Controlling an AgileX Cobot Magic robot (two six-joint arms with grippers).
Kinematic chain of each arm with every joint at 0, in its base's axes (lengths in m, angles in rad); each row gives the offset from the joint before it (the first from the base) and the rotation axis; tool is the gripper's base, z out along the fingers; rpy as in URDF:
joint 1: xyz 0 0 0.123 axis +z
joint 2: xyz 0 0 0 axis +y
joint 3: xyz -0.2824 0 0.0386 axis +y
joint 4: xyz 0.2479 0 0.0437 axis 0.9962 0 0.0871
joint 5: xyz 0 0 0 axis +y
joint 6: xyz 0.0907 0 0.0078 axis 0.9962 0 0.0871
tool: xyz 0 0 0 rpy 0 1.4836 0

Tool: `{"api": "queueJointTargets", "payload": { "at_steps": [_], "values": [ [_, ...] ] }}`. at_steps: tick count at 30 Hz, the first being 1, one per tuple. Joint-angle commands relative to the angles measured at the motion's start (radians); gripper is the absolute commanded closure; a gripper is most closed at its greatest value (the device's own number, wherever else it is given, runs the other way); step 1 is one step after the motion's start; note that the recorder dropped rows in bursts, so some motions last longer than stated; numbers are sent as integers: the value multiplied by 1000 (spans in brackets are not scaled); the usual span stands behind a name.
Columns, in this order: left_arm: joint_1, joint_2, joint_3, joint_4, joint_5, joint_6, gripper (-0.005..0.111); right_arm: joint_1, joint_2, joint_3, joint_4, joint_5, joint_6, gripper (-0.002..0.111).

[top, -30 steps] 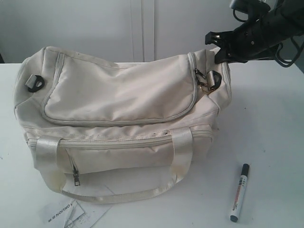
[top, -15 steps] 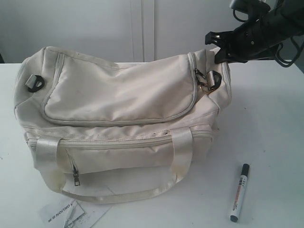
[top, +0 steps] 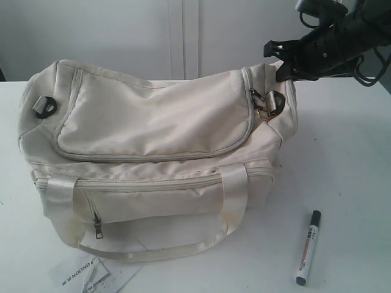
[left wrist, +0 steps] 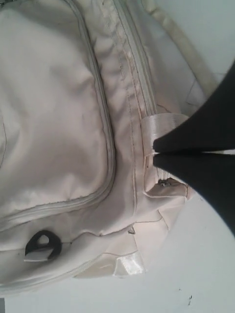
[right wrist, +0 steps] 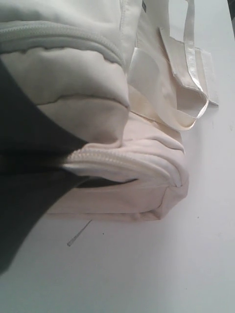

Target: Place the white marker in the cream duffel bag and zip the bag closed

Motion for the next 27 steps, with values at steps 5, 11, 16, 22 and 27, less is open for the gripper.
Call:
{"api": "queueJointTargets", "payload": {
  "at_steps": [5,11,16,22,27],
  "values": [
    [-68,137,-91,-12,-2,60,107,-1,0,-2,2,-17,1,108],
    [-138,238,-166,-16,-2,112,107,-1,0,-2,2,-17,1,108],
    [-190,319,-217,-16,-8,112,107,-1,0,-2,2,-17,1,108],
    [-266,413,-285,-16,-12,162,107,-1,0,-2,2,-17,1,108],
    [-337,487,-343,-16,-28,218,107,-1,0,-2,2,-17,1,108]
  ]
}}
